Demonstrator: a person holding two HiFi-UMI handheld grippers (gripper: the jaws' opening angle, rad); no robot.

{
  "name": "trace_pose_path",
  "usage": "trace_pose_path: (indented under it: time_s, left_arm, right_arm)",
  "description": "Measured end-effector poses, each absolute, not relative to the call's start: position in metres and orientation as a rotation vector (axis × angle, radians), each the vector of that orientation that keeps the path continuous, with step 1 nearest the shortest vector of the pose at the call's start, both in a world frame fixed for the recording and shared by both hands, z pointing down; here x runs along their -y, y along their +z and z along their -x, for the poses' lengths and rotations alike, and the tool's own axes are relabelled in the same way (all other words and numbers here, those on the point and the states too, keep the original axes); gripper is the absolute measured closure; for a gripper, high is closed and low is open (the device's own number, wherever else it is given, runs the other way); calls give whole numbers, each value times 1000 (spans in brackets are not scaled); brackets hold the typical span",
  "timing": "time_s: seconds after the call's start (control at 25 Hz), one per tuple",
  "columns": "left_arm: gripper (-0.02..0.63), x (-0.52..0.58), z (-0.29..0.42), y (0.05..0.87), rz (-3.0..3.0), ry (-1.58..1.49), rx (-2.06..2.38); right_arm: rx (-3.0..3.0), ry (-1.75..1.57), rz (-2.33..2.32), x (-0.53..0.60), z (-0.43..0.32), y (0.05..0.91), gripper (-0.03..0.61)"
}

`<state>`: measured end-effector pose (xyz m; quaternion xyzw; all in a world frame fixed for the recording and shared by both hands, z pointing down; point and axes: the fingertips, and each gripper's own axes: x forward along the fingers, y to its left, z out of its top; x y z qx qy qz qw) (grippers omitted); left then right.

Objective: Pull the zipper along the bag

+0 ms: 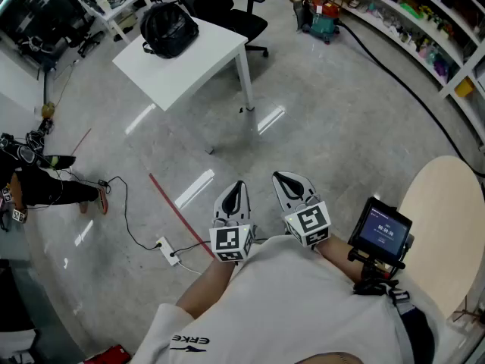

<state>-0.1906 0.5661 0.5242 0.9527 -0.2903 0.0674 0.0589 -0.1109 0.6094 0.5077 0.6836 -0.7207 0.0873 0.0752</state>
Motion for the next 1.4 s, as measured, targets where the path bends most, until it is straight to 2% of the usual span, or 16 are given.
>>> trace_pose_path:
  time_s: [0.64, 0.92, 1.4]
  left_arm:
    - [611, -573, 180, 530, -2879, 234, 893]
    - [611, -561, 116, 524, -2849, 276, 972]
    - [611, -561, 65, 514, -2887, 252, 942]
  right_arm:
    - [2196, 287, -2056, -614, 103, 518, 575]
    - [2247, 299, -2018, -602, 37, 511, 575]
    - [2278, 309, -2062, -595, -7, 508, 575]
